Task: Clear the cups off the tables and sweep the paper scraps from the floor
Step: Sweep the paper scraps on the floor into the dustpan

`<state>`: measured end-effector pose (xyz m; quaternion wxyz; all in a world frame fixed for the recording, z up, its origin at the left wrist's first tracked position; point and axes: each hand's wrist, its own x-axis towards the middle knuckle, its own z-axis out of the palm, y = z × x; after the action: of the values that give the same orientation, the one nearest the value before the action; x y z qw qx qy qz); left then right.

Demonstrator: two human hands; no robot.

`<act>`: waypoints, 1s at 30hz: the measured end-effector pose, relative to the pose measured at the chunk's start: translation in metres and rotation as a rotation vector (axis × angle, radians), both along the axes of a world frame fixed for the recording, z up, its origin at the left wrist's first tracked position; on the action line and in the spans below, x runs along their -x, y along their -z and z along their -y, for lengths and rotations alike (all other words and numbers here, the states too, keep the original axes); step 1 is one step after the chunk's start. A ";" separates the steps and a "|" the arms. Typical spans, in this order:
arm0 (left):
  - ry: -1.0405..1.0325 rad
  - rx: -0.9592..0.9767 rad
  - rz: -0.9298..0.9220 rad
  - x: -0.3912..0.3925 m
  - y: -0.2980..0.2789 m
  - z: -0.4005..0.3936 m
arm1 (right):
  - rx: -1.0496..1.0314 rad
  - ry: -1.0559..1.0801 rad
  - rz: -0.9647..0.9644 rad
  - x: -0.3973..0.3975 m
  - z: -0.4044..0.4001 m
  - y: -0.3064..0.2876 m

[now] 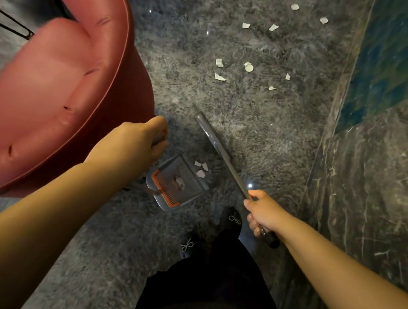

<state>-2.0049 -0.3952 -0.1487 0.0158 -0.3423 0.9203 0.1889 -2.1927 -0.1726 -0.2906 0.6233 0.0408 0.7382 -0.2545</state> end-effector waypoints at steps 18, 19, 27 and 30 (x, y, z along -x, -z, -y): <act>-0.067 0.019 -0.013 -0.023 0.001 -0.016 | 0.002 -0.058 0.111 -0.045 -0.035 -0.035; -0.073 0.015 -0.018 -0.022 0.000 -0.016 | 0.008 -0.073 0.087 -0.045 -0.032 -0.034; -0.057 0.039 -0.008 -0.016 0.003 -0.022 | -0.040 -0.177 0.034 -0.041 0.008 0.001; -0.066 0.033 -0.011 -0.016 0.002 -0.021 | -0.027 -0.156 0.098 -0.048 -0.001 -0.003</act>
<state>-1.9884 -0.3740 -0.1509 -0.0011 -0.3716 0.9116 0.1760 -2.1446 -0.1719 -0.2873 0.6760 0.0042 0.7112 -0.1928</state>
